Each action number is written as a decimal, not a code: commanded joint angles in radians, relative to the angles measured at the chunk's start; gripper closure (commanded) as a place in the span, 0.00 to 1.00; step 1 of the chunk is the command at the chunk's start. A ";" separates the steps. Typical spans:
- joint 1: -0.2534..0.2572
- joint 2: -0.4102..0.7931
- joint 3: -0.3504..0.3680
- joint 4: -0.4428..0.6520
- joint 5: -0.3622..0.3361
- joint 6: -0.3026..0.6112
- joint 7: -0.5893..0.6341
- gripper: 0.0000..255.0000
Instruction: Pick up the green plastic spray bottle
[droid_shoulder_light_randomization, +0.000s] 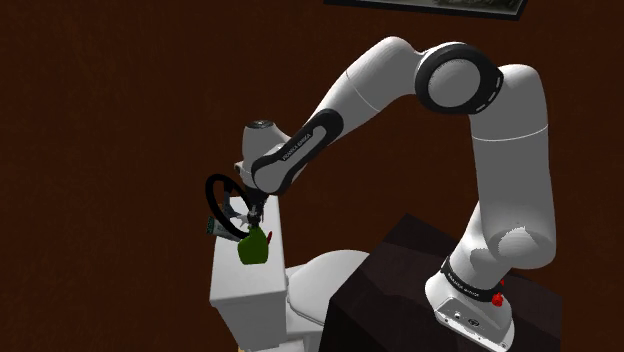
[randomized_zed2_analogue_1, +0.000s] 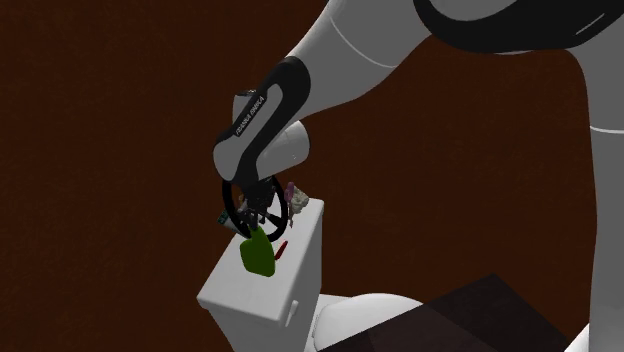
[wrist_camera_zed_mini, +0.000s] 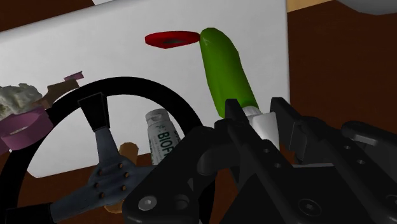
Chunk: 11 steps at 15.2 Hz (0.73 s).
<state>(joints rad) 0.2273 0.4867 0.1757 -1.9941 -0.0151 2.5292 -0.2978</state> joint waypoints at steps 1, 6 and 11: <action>0.000 0.001 0.000 0.000 0.000 0.000 0.000 1.00; -0.004 -0.040 0.006 -0.001 0.007 -0.040 -0.002 1.00; -0.009 -0.088 0.011 0.004 0.016 -0.093 -0.005 1.00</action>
<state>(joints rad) 0.2181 0.4064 0.1859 -1.9949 -0.0003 2.4492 -0.3033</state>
